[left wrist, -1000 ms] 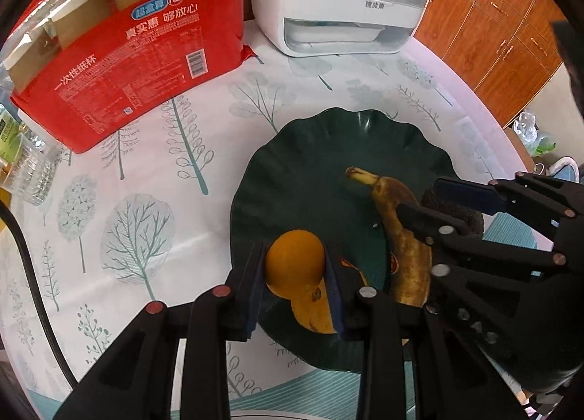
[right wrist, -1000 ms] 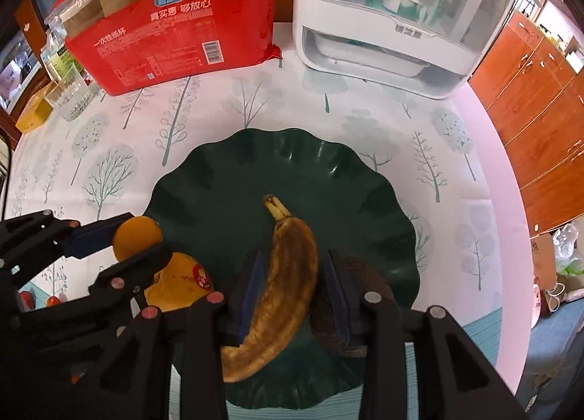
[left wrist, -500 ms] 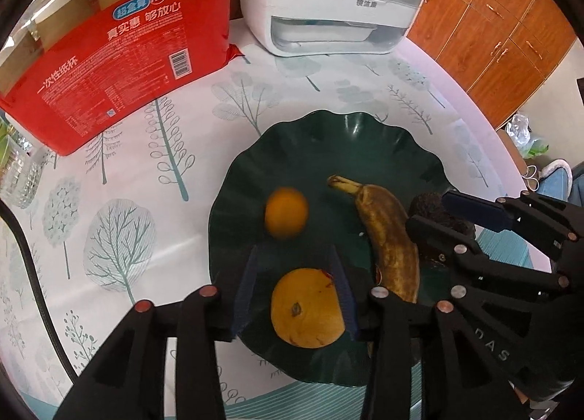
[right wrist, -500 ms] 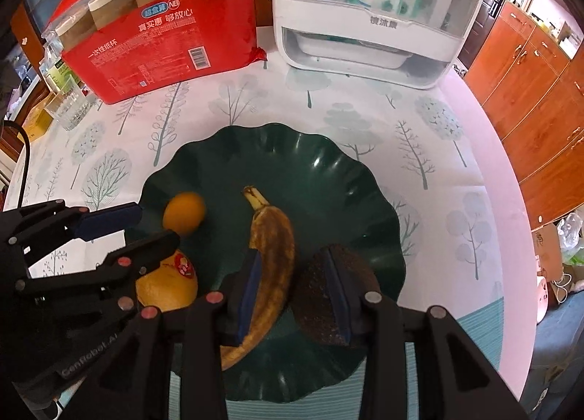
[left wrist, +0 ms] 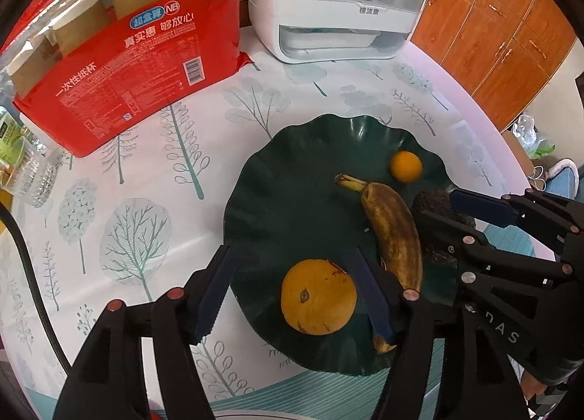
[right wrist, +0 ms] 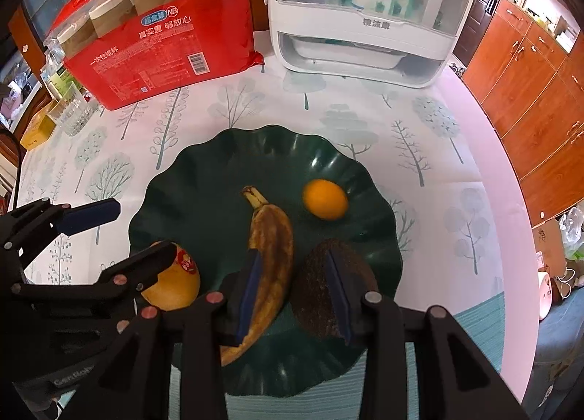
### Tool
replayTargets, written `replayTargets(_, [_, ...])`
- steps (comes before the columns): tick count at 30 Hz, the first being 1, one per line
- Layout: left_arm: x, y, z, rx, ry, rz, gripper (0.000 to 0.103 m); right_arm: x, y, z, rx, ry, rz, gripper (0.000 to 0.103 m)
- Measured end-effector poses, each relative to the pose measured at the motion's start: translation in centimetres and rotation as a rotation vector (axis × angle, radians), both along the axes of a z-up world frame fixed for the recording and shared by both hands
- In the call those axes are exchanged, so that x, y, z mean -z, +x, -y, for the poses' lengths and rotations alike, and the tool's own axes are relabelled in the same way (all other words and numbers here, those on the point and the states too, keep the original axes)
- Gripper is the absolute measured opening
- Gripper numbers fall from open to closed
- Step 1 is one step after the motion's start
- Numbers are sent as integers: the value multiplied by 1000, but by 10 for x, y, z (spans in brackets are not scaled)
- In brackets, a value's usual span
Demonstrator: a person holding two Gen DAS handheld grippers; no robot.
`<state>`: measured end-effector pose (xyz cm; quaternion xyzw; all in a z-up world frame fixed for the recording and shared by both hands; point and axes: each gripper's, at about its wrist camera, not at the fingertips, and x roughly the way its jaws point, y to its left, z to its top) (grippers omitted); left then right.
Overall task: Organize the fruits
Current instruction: 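Lift both open tools away from the green plate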
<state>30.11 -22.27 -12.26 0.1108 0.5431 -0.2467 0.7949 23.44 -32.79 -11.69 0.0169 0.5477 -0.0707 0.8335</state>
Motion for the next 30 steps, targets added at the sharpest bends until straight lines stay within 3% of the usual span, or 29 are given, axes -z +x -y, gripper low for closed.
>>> replayTargets(19, [-39, -34, -29, -33, -13, 49, 90, -31, -31, -10, 31, 26, 49, 37])
replayTargets(23, [-50, -44, -40, -45, -29, 52, 96, -41, -40, -13, 42, 37, 69, 47])
replayTargets(30, [-73, -65, -68, -62, -41, 70, 96, -65, -65, -31, 54, 61, 114, 48])
